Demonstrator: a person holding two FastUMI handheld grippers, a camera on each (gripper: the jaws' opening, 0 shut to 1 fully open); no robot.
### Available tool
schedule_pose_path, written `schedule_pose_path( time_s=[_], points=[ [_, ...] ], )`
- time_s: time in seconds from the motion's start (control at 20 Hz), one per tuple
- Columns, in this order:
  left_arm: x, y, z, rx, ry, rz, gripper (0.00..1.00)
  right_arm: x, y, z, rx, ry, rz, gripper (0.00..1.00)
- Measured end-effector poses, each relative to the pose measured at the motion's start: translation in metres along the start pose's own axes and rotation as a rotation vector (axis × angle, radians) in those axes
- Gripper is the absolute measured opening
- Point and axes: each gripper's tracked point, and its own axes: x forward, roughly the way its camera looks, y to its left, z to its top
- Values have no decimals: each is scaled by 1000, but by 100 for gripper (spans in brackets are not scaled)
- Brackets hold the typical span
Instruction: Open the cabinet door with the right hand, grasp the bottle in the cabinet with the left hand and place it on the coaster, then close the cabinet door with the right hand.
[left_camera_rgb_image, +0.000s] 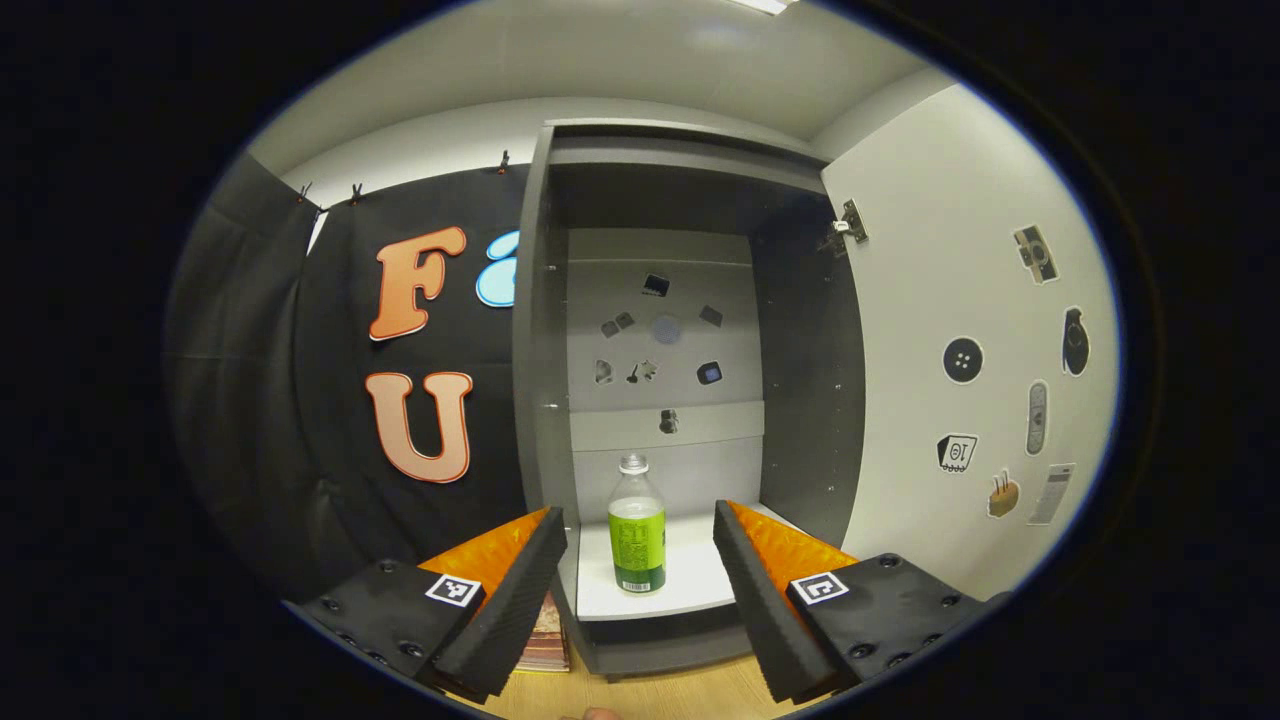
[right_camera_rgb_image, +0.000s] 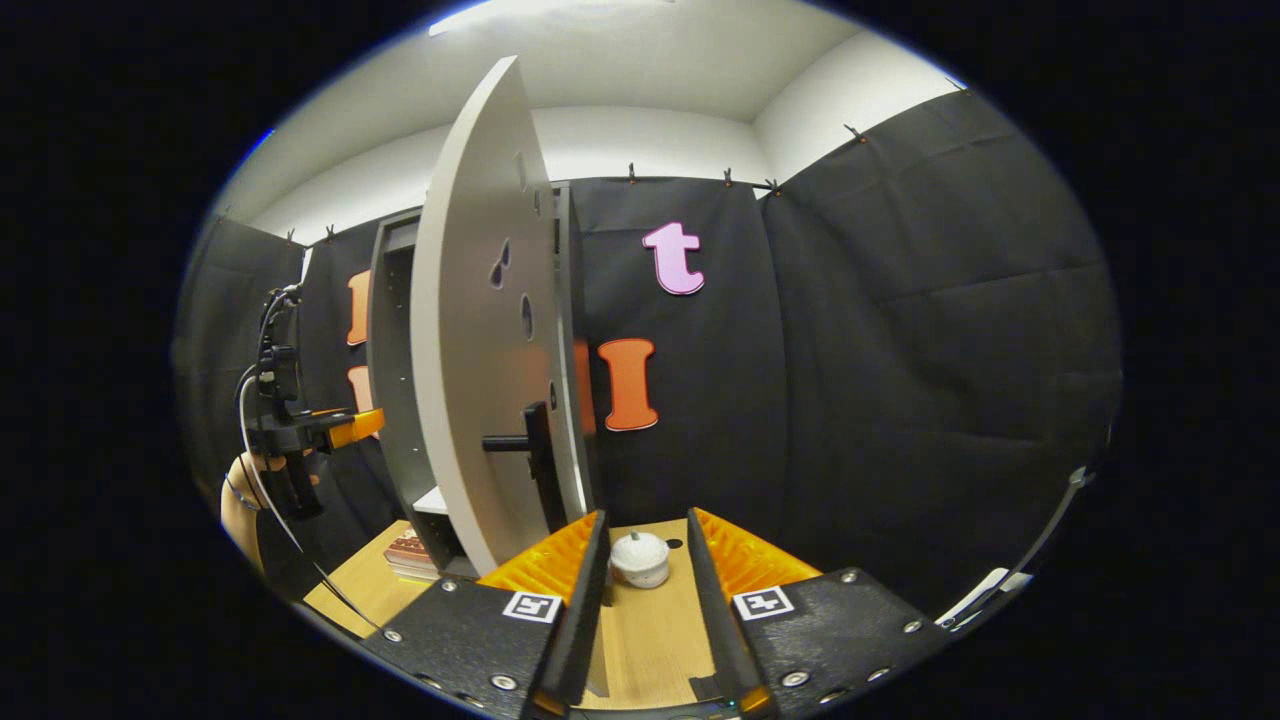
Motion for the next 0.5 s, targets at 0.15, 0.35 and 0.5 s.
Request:
schedule_pose_path(
  time_s=[0.15,0.35,0.5],
  points=[
    [32,-4,-12,1,13,7,100,10,-16,-3,-13,-1,-49,82],
    [78,3,-28,-6,32,43,97,17,-32,-4,-1,-2,-100,92],
    [110,4,-46,4,55,54,98,20,-44,-2,3,-6,-139,93]
  ],
)
